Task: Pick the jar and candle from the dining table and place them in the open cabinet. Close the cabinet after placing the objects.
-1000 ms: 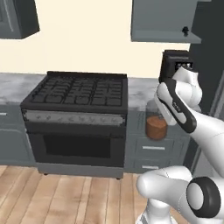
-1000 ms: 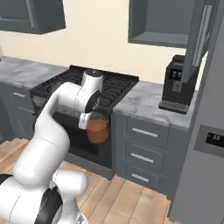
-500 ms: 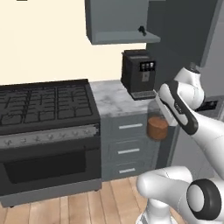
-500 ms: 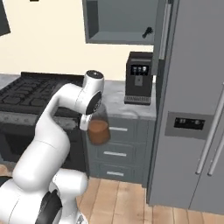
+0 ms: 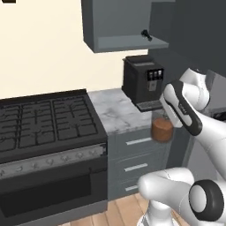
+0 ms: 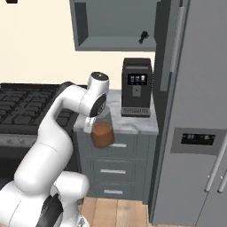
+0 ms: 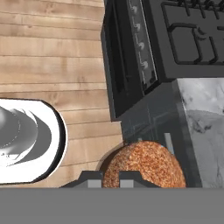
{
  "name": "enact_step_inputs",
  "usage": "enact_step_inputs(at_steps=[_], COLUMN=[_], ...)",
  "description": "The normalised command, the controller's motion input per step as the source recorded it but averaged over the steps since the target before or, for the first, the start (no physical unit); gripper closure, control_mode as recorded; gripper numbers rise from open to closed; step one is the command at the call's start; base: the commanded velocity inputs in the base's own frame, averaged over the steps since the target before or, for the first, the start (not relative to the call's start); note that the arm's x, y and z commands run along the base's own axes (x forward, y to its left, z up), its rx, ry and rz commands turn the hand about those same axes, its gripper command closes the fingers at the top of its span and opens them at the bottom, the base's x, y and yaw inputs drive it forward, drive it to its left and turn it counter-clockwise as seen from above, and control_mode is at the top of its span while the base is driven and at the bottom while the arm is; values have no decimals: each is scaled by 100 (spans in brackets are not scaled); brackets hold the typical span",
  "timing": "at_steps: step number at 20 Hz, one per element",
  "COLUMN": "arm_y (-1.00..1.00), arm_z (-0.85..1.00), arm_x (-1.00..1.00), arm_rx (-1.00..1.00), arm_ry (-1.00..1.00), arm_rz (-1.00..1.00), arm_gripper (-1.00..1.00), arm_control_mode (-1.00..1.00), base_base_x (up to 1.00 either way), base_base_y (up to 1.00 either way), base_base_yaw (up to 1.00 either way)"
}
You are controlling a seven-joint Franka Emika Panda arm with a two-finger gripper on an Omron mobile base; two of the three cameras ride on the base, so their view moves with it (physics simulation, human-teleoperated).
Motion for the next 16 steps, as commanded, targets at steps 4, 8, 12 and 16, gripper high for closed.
enact_step_inputs(at_steps=[4, 8, 12, 16], arm_y=[0, 0, 0, 0], arm_z=[0, 0, 0, 0], arm_x=[0, 0, 0, 0], arm_rx=[0, 0, 0, 0], arm_ry=[0, 0, 0, 0], arm_rz=[0, 0, 0, 0], arm_gripper=[100, 100, 100, 100], arm_control_mode=[100, 100, 100, 100], base_base_x=[61, 63, 51, 32], base_base_y=[33, 30, 25, 18], base_base_yaw=[-17, -17, -14, -7])
